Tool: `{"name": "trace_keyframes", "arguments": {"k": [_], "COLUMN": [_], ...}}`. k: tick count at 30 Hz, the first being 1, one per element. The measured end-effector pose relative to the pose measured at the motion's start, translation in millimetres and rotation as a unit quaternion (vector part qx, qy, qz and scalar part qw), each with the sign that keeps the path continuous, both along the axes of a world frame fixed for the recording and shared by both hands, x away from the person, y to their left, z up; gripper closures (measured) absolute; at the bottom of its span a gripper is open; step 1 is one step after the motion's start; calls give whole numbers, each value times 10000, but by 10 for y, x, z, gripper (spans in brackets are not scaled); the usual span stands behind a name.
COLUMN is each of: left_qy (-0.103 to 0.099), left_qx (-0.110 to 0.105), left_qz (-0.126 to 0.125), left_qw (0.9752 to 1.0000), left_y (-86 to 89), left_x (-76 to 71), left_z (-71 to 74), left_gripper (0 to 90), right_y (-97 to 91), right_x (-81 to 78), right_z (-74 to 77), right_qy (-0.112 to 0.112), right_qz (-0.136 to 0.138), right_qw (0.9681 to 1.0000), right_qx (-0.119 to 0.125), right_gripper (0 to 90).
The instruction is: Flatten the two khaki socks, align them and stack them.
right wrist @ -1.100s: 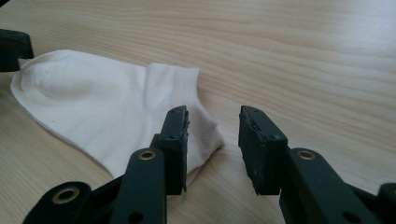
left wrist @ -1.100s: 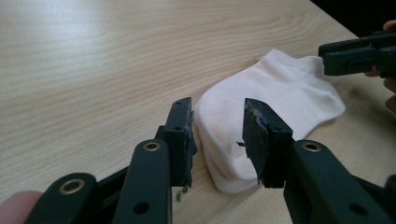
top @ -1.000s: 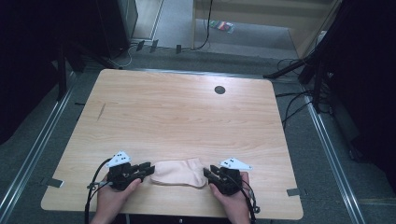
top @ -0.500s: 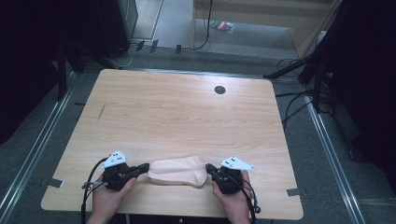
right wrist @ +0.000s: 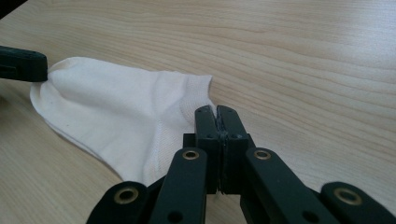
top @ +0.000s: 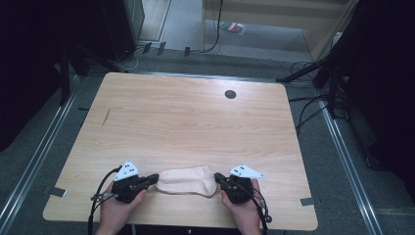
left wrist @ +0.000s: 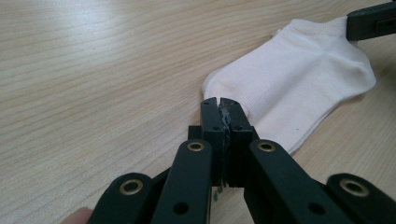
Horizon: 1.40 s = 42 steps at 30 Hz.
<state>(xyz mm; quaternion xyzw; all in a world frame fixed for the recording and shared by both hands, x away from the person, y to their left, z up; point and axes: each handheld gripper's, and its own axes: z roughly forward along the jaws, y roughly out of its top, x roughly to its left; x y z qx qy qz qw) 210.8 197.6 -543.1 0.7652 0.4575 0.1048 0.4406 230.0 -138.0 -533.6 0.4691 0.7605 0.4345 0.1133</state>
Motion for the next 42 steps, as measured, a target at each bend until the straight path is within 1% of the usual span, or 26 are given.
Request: {"name": "trace_keyframes", "arguments": {"k": [2, 4, 6, 7, 9, 10, 12, 13, 14, 15, 17, 19, 20, 22, 24, 26, 29, 33, 34, 35, 37, 38, 39, 40, 41, 42], "left_qy": [65, 111, 129, 95, -47, -204, -545, -606, -559, -559, -358, -120, -73, -103, -120, -149, -159, -136, -154, -154, -303, -381, -541, -714, -860, -1023], "left_qx": [9, 13, -13, -43, -229, -322, -512, -555, -595, -595, -337, -169, -107, 136, 309, 355, 484, 419, 271, 271, -82, -186, -357, -448, -484, -507], "left_qz": [-3, -1, 34, 106, 201, 251, 282, 209, -16, -16, -64, -108, -108, -124, -143, -121, -67, -37, -115, -115, -153, -161, -161, -159, -172, -162], "left_qw": [10000, 9999, 9999, 9999, 9995, 9990, 9968, 9964, 9967, 9967, 9988, 9997, 9999, 9998, 9993, 9992, 9987, 9990, 9994, 9994, 9994, 9990, 9978, 9963, 9950, 9933], "left_y": [0, 2, 8, 16, 44, 66, 90, 90, 29, 29, -51, -97, -109, -122, -132, -138, -149, -145, -128, -128, -80, -58, -30, -15, -6, 0], "left_x": [19, 29, 34, 32, 22, 8, -34, -37, -27, -27, 0, 33, 39, 33, 27, 19, 17, 23, 25, 25, 23, 26, 23, 18, 13, 3], "left_z": [-25, -46, -60, -57, -29, -2, 68, 86, 92, 92, 35, -33, -53, -77, -99, -100, -102, -106, -107, -107, -91, -82, -60, -42, -29, -9], "left_gripper": [900, 884, 815, 748, 607, 589, 654, 706, 794, 821, 840, 855, 849, 829, 784, 769, 751, 712, 629, 599, 569, 555, 534, 488, 488, 452], "right_y": [10, 24, 28, 23, 13, 13, 39, 79, 164, 164, 228, 259, 257, 249, 243, 247, 249, 245, 226, 226, 199, 190, 184, 170, 170, 164], "right_x": [6, 22, 37, 41, 26, 14, -35, -72, -113, -113, -116, -80, -63, -44, -36, -31, -21, -19, -14, -14, -22, -31, -37, -59, -59, -61], "right_z": [-11, -43, -83, -97, -73, -48, 30, 67, 80, 80, 42, -45, -84, -136, -160, -161, -163, -166, -164, -164, -142, -126, -113, -63, -63, -46], "right_qy": [1, 88, 168, 153, 76, 10, -182, -299, -344, -344, -306, -126, -47, 74, 104, 48, 72, 77, 105, 105, 53, -36, -165, -531, -531, -617], "right_qz": [-3, 15, 19, -17, -186, -228, -214, -122, 87, 87, 161, 171, 151, 89, 66, 32, 6, 6, 26, 26, 29, 4, -40, -117, -117, -150], "right_qw": [10000, 10000, 9998, 9998, 9998, 9997, 9995, 9993, 9992, 9992, 9994, 9998, 9999, 9998, 9997, 9994, 9994, 9995, 9997, 9997, 10000, 10000, 9998, 9984, 9984, 9979], "right_qx": [-17, -34, -125, -112, -28, 12, 132, 163, 169, 169, 74, -33, -62, -159, -224, -341, -348, -313, -199, -199, -5, 57, 58, 134, 134, 145], "right_gripper": [900, 897, 879, 826, 668, 638, 648, 686, 760, 760, 822, 864, 876, 888, 893, 900, 900, 900, 869, 869, 789, 731, 650, 496, 496, 438]}}
